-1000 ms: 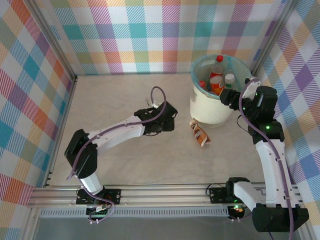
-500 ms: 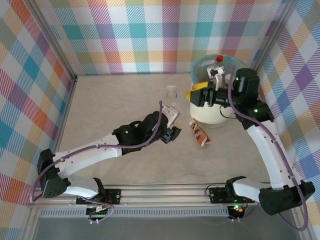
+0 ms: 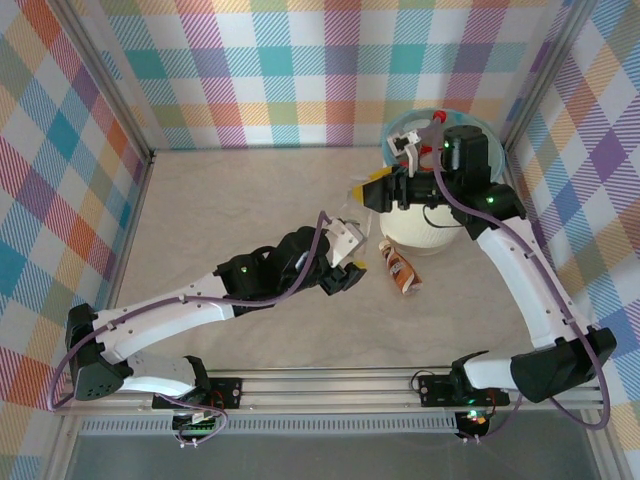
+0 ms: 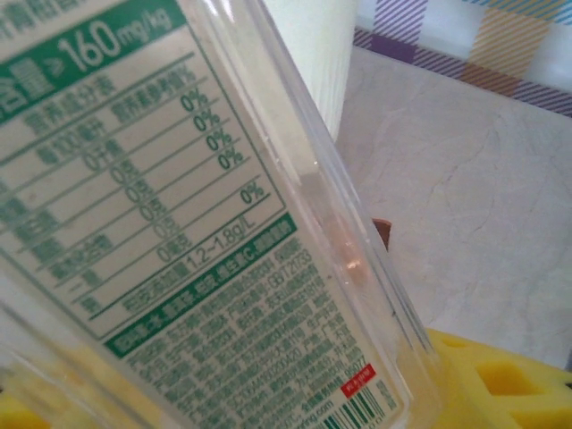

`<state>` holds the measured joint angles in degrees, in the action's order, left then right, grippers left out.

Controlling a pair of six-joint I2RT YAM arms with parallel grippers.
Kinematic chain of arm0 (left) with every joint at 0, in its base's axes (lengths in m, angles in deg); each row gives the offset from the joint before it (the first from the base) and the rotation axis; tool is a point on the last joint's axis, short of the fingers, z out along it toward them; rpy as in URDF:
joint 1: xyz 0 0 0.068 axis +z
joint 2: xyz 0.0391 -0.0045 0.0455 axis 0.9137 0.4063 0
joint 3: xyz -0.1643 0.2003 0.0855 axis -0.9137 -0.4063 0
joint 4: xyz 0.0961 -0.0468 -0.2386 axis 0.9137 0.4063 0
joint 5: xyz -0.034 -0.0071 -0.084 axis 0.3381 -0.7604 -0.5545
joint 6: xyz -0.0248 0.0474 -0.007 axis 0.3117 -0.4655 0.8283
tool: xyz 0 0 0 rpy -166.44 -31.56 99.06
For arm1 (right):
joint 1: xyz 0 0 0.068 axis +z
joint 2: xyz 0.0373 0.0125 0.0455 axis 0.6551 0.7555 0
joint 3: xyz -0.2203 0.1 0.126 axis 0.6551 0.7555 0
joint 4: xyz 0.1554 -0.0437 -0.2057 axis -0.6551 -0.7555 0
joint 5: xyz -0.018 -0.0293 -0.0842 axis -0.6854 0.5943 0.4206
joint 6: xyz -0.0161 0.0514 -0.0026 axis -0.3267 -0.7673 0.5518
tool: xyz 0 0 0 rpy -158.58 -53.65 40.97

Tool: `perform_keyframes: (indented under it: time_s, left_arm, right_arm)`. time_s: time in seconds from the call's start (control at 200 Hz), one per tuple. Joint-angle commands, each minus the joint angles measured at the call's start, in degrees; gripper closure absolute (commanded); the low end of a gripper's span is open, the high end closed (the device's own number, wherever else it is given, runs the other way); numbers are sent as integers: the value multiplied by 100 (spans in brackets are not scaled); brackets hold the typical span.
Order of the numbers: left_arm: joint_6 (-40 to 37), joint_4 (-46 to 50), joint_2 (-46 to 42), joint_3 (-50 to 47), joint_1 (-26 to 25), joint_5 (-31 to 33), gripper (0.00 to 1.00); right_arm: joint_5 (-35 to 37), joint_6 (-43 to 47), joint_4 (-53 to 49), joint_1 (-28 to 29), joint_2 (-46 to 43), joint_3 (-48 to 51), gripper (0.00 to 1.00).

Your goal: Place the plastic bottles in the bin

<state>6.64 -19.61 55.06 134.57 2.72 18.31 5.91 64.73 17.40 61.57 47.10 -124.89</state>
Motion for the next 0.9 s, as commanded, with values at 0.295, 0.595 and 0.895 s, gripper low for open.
perform_keyframes:
  time_s: [0.295, 0.595, 0.895]
  left_arm:
    - [-149, -438, -311, -198, -103, -18, 35]
    - [-48, -281, -668, -160, -103, 250, 4]
    - [89, -606, -1184, -310, -103, 380, 0]
  right_arm:
    - [86, 203, -152, 80, -133, -168, 53]
    - [1833, 209, -416, 63, -562, -557, 69]
    - [4703, 916, -36, -73, -943, -1036, 72]
